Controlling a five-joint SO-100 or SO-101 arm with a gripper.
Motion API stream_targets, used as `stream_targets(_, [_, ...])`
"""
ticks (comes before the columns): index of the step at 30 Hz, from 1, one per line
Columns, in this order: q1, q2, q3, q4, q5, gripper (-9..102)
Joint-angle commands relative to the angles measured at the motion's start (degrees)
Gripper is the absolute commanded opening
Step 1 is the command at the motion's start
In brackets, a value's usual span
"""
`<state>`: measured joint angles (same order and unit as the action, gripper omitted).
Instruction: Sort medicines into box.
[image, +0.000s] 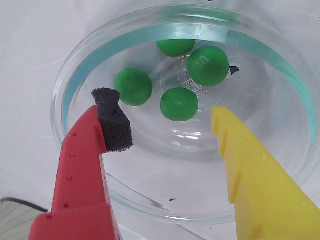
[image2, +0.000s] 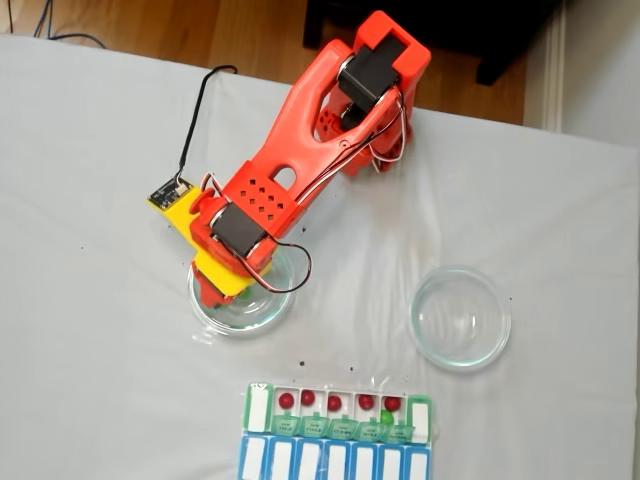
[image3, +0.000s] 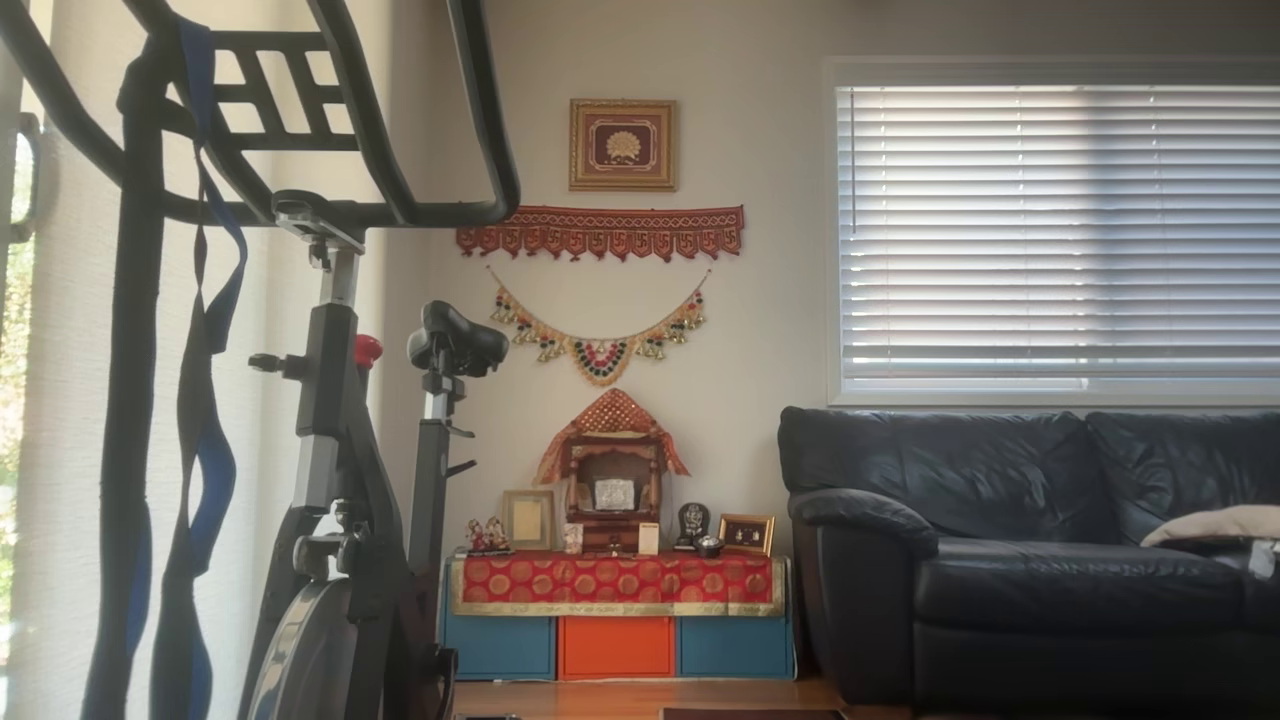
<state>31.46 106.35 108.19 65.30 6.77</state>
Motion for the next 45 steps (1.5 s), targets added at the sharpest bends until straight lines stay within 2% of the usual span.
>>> stream_targets(1, [0.18, 2.02, -0.35, -0.09, 0.97, 30])
stream_targets(13, [-0.79, 2.81, 0.97, 0.26, 6.42, 26])
stream_targets(24, [-1.32, 2.64, 1.85, 0.00, 10.20, 27])
stream_targets(45, [-3.16, 1.41, 2.81, -1.41, 10.63, 29])
